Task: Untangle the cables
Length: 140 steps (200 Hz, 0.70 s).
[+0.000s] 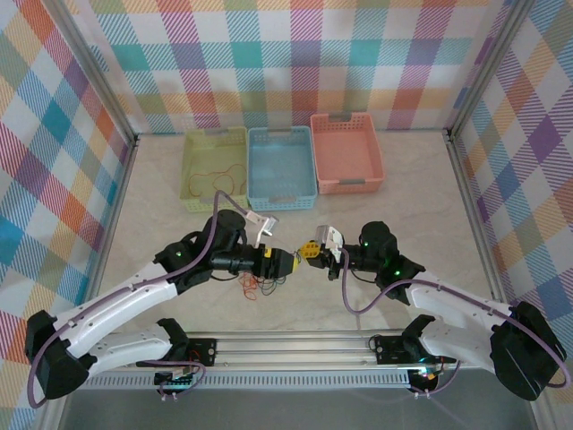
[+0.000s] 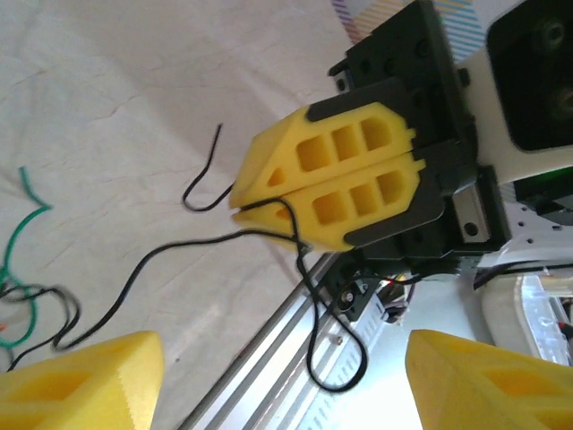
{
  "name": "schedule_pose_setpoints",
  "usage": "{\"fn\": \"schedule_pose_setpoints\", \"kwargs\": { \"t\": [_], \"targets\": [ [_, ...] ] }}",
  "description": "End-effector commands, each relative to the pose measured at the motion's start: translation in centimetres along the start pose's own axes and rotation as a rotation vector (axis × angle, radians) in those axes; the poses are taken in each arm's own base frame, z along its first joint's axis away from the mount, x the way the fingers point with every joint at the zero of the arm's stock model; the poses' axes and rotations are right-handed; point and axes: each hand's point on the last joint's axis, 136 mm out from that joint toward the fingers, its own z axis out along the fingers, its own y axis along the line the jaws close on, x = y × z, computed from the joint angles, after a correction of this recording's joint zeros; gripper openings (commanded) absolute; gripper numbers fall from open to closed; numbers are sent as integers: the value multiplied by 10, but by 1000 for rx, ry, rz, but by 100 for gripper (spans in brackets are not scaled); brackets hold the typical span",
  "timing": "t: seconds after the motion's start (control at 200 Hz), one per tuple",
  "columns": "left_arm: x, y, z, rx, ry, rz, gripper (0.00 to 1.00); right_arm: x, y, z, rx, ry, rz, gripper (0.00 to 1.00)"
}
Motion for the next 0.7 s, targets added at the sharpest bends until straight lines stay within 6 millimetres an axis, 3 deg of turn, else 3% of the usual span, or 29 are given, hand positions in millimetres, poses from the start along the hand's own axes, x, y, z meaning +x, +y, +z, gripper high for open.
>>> {"fn": "schedule_pose_setpoints", "kwargs": {
  "t": [0.0,0.135,0.29,0.45,0.695],
  "targets": [
    [-8,-12,9,101,-23,-51,70,3,7,0,-30,0,-15,0],
    [-10,-13,15,129,-34,-82,61,5,7,1,-30,7,-12,0],
    [-10,-2,18,69,-32,-81,37,6,7,1,-32,11,-8,0],
    [-12,5,9,10,-55,-63,18,8,8,0,-33,18,-8,0],
    [-4,16,-4,-48,-57,-58,0,5,7,-4,-12,9,-24,0]
  ]
}}
